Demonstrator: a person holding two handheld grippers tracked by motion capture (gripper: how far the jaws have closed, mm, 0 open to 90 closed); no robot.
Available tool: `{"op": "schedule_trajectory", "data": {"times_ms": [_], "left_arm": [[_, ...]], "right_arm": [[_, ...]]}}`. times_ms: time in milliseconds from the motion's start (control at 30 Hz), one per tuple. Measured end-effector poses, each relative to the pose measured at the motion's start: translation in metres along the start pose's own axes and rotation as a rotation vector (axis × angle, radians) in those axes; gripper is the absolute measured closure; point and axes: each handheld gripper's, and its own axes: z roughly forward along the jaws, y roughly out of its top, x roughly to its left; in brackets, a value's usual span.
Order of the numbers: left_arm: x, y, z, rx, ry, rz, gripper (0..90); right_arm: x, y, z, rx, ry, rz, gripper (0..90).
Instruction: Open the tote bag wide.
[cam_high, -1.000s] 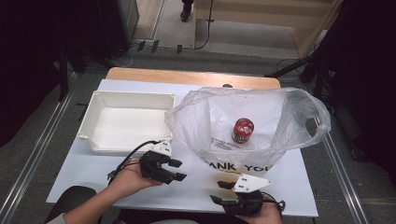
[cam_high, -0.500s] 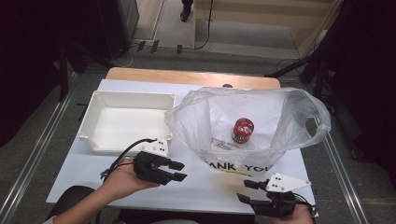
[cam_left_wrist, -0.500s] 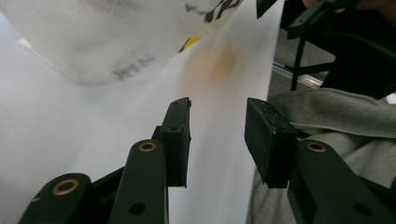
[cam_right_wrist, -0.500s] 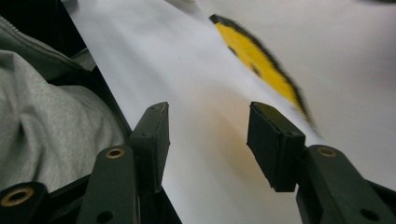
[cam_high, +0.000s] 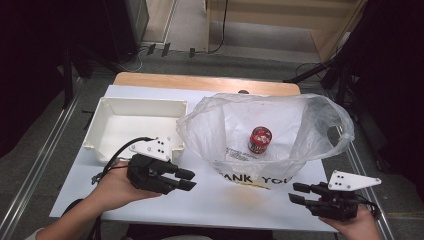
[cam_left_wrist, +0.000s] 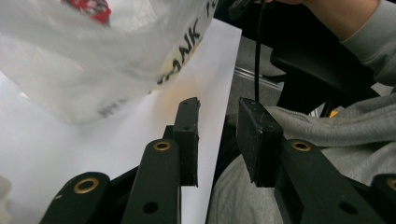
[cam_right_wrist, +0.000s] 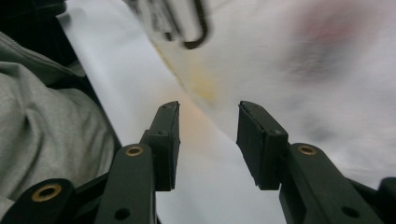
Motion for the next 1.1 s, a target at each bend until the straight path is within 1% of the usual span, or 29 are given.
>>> {"op": "schedule_trajectory", "data": {"times_ms": [33,67,100,133,233,300,333,367,400,433,467,500,533,567,600,633,667,700,733,767,800,867,900,933,967,1033,1067,1100], "left_arm": [[0.000,0.004,-0.002,-0.004,-0.009,-0.007,70.2],[0.000,0.004,-0.002,-0.004,-0.009,-0.007,70.6],[0.000,0.008,-0.005,-0.004,-0.011,-0.005,70.6],[-0.001,0.012,-0.007,-0.005,-0.014,0.003,71.2],[-0.005,0.027,-0.013,-0.001,-0.032,0.010,74.3],[-0.008,0.037,-0.016,0.008,-0.035,0.023,75.5],[-0.009,0.042,-0.017,0.011,-0.038,0.029,76.1],[-0.009,0.047,-0.018,0.010,-0.039,0.030,76.1],[-0.009,0.052,-0.019,0.006,-0.040,0.029,76.1],[-0.008,0.055,-0.019,0.006,-0.036,0.031,75.8],[-0.003,0.064,-0.018,0.003,-0.028,0.032,75.4],[-0.003,0.064,-0.018,0.003,-0.028,0.032,74.7],[0.004,0.071,-0.016,0.012,-0.022,0.017,74.7],[0.004,0.071,-0.016,0.012,-0.022,0.017,74.6],[0.008,0.074,-0.015,0.018,-0.020,0.010,74.5],[0.013,0.077,-0.013,0.025,-0.021,0.003,74.5],[0.021,0.082,-0.010,0.034,-0.022,-0.003,73.9],[0.021,0.082,-0.010,0.034,-0.022,-0.003,73.8],[0.025,0.085,-0.008,0.035,-0.021,-0.011,73.6],[0.029,0.087,-0.007,0.036,-0.021,-0.014,73.6],[0.032,0.090,-0.006,0.042,-0.024,-0.015,73.7],[0.038,0.095,-0.004,0.055,-0.014,-0.008,74.5],[0.040,0.097,-0.003,0.056,-0.014,-0.012,75.1],[0.044,0.103,-0.002,0.055,-0.014,-0.013,75.2],[0.044,0.103,-0.002,0.055,-0.014,-0.013,75.1],[0.046,0.108,-0.001,0.056,-0.009,-0.002,75.1],[0.048,0.113,0.001,0.052,-0.005,0.000,75.0],[0.048,0.113,0.001,0.052,-0.005,0.000,74.7]], "right_arm": [[-0.004,0.001,-0.003,-0.001,-0.009,-0.006,62.7],[-0.004,0.001,-0.003,-0.001,-0.009,-0.006,62.7],[-0.008,0.003,-0.006,-0.004,-0.010,-0.008,63.4],[-0.012,0.004,-0.009,-0.006,-0.014,-0.022,64.5],[-0.024,0.011,-0.015,0.005,-0.024,-0.039,68.5],[-0.032,0.017,-0.018,0.010,-0.023,-0.023,70.3],[-0.041,0.021,-0.021,0.009,-0.020,-0.012,72.4],[-0.041,0.021,-0.021,0.009,-0.020,-0.012,72.4],[-0.046,0.023,-0.022,0.013,-0.024,-0.006,74.6],[-0.056,0.027,-0.025,0.015,-0.030,0.012,76.5],[-0.062,0.029,-0.026,0.015,-0.031,0.027,77.3],[-0.062,0.029,-0.026,0.015,-0.031,0.027,77.3],[-0.072,0.034,-0.029,0.010,-0.041,0.049,80.2],[-0.072,0.034,-0.029,0.010,-0.041,0.049,80.2],[-0.082,0.039,-0.032,0.009,-0.053,0.061,82.0],[-0.082,0.039,-0.032,0.009,-0.053,0.061,82.0],[-0.092,0.045,-0.033,0.011,-0.059,0.084,85.0],[-0.096,0.049,-0.034,0.012,-0.059,0.098,86.2],[-0.101,0.053,-0.035,0.008,-0.054,0.104,87.6],[-0.101,0.053,-0.035,0.008,-0.054,0.104,87.6],[-0.105,0.056,-0.035,0.007,-0.055,0.105,87.9],[-0.113,0.064,-0.036,-0.003,-0.059,0.084,88.6],[-0.118,0.069,-0.036,-0.002,-0.066,0.067,88.6],[-0.126,0.076,-0.036,-0.002,-0.061,0.051,89.5],[-0.126,0.076,-0.036,-0.002,-0.061,0.051,89.5],[-0.136,0.083,-0.034,0.003,-0.056,0.039,90.0],[-0.142,0.090,-0.032,0.005,-0.052,0.028,90.0],[-0.144,0.094,-0.031,0.002,-0.045,0.016,90.0]]}}
